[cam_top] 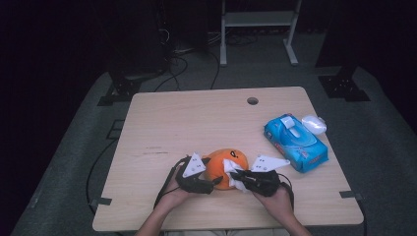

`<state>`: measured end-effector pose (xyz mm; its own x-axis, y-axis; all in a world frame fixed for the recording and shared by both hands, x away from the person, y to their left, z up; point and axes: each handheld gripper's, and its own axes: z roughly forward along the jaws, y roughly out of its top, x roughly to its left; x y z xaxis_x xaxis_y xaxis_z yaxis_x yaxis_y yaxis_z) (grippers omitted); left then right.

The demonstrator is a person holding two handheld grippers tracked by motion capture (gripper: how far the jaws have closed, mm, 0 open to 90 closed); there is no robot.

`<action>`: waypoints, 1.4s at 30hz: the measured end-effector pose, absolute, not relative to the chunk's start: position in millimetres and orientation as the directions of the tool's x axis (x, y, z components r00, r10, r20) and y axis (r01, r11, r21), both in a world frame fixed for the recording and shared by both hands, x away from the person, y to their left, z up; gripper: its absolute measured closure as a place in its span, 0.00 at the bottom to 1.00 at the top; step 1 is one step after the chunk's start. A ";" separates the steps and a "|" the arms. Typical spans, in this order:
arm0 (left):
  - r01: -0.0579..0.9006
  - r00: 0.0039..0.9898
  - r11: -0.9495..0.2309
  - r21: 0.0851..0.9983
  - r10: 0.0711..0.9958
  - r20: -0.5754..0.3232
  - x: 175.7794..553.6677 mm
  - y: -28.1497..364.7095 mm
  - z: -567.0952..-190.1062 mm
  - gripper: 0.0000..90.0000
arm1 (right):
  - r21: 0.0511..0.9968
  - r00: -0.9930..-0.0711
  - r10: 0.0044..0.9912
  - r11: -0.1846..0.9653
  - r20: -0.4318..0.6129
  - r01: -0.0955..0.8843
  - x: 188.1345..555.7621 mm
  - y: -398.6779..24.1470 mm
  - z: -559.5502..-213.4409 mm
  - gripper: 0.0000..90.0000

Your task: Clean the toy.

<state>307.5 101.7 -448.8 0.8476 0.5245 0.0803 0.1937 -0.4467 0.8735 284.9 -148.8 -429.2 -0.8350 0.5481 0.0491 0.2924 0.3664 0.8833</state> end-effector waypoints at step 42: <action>0.253 0.827 -0.389 0.886 0.563 0.011 310.5 106.3 -444.3 0.19 | 0.875 -0.773 0.620 0.293 0.133 0.386 304.2 -179.9 -434.3 0.95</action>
<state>310.5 106.3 -444.3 0.8267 0.5625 0.0109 0.2527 -0.3885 0.8861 304.2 -179.9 -434.3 -0.7729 0.6204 0.1331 0.3859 0.2931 0.8747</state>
